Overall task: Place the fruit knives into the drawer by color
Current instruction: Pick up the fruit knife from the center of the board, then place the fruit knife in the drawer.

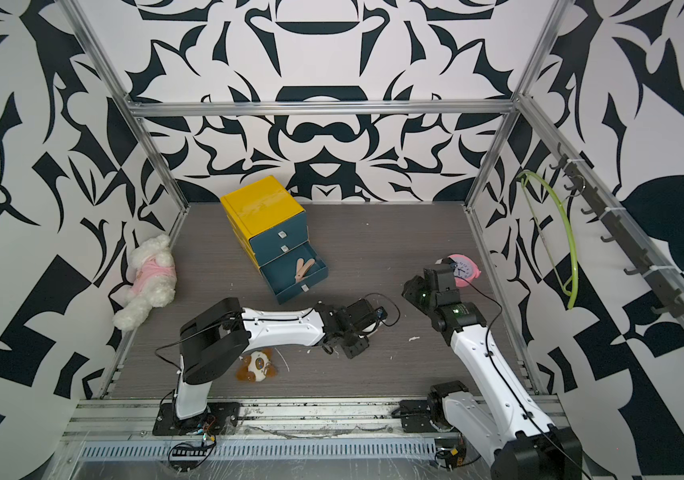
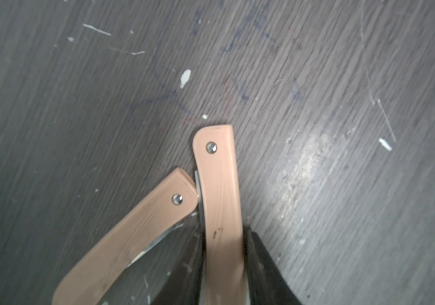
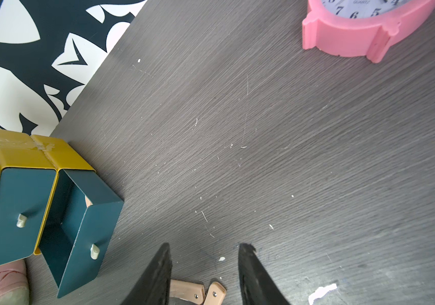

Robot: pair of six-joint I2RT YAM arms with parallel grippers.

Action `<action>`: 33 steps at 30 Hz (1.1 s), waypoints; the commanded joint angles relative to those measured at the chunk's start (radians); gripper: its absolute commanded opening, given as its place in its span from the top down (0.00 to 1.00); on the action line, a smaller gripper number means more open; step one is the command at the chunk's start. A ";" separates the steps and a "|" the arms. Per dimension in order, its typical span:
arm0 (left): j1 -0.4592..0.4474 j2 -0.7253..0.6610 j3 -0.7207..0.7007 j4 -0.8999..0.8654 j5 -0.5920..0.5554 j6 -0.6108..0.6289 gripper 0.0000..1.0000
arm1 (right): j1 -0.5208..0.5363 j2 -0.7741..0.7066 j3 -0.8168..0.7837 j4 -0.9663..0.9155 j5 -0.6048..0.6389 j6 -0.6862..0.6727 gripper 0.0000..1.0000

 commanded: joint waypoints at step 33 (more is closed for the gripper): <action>0.331 -0.287 -0.046 -0.184 -0.566 -0.103 0.82 | -0.010 -0.011 -0.009 0.048 -0.036 0.018 0.56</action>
